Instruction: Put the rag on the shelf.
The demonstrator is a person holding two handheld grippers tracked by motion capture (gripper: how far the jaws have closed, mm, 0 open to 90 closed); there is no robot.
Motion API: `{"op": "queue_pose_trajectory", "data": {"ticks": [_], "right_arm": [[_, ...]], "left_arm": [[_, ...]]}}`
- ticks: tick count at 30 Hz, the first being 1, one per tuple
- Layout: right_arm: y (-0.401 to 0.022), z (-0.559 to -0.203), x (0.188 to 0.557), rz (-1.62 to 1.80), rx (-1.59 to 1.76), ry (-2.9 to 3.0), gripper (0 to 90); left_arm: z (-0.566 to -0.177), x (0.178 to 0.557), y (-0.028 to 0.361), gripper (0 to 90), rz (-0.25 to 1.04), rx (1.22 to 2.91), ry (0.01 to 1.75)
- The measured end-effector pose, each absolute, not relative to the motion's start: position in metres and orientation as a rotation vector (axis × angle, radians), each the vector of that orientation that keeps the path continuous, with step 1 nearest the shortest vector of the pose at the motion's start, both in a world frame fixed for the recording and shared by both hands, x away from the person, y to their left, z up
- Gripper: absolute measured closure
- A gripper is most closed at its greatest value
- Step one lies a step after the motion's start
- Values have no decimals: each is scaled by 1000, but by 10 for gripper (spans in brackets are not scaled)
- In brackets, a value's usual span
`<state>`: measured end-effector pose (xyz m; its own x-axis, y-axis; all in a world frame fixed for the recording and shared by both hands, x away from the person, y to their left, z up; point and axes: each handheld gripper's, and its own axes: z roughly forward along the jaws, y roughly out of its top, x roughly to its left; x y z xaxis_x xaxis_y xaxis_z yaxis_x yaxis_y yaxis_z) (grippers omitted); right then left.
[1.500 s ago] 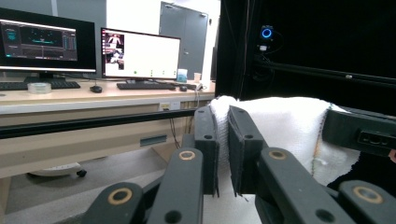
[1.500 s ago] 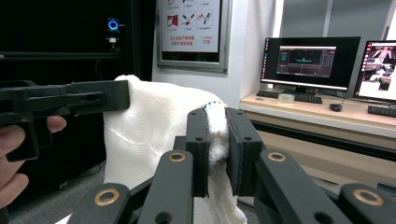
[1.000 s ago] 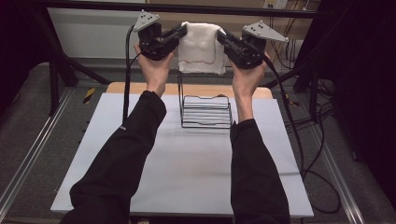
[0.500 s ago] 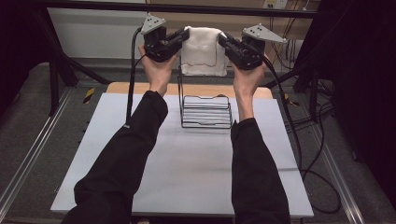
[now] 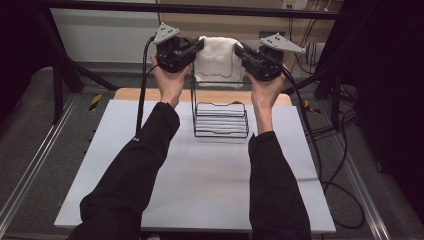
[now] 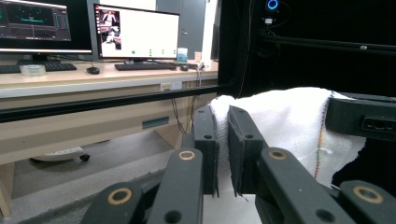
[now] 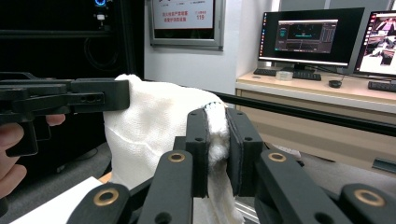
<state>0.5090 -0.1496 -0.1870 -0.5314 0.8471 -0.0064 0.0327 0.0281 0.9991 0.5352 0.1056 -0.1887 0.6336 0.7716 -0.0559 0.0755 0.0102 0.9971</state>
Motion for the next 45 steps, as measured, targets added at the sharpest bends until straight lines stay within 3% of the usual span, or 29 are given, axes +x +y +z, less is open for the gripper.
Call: {"op": "queue_pose_trajectory", "data": {"ticks": [45], "right_arm": [[-158, -217, 484, 1521, 893, 1741, 798]], "left_arm": [[-228, 505, 108, 824, 564, 1554, 724]]}}
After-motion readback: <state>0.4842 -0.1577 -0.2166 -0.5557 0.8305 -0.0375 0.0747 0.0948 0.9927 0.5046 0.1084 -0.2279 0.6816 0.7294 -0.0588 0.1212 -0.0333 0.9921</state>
